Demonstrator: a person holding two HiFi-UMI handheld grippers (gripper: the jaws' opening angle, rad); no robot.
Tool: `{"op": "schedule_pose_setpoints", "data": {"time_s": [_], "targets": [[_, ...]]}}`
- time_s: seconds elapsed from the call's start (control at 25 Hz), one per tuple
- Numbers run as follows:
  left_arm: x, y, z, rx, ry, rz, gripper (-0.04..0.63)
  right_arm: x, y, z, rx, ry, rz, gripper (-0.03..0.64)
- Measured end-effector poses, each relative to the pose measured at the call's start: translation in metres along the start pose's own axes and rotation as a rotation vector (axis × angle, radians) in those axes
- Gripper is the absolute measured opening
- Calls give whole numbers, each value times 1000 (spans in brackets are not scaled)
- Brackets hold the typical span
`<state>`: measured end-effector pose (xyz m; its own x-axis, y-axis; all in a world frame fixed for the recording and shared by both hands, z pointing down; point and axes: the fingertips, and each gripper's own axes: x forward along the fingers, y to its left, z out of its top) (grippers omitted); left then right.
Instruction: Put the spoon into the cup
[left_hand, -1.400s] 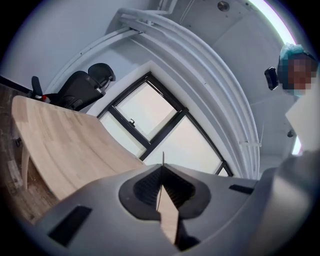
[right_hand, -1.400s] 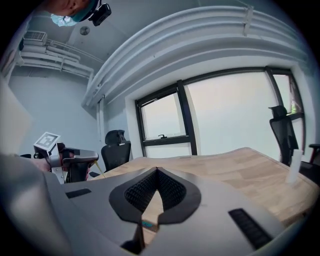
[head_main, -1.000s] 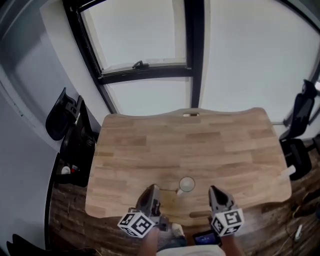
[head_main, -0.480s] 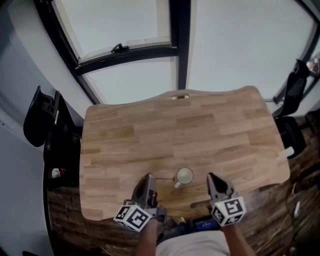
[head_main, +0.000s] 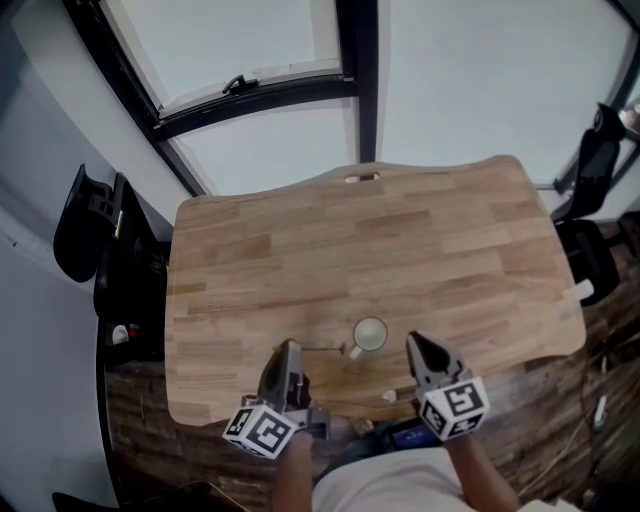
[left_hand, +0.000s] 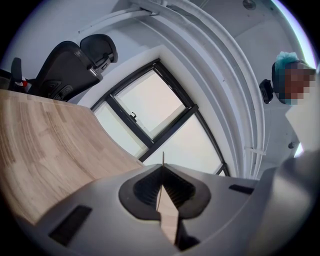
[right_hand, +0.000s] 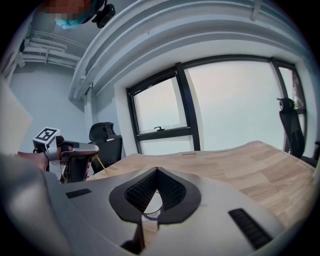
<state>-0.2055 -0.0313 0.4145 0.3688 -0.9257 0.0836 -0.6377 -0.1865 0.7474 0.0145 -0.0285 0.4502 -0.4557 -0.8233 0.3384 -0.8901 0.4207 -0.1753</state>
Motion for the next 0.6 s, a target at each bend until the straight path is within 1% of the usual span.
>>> {"op": "schedule_pose_setpoints", "data": {"time_s": [0.4,0.6], "targets": [[-1,0,1,-14,-42,43,3,3,-7,4,0,2,46,-3],[7,0,1,-12,-55,48,3,8,-13,2,-1,7,60,-3]]}}
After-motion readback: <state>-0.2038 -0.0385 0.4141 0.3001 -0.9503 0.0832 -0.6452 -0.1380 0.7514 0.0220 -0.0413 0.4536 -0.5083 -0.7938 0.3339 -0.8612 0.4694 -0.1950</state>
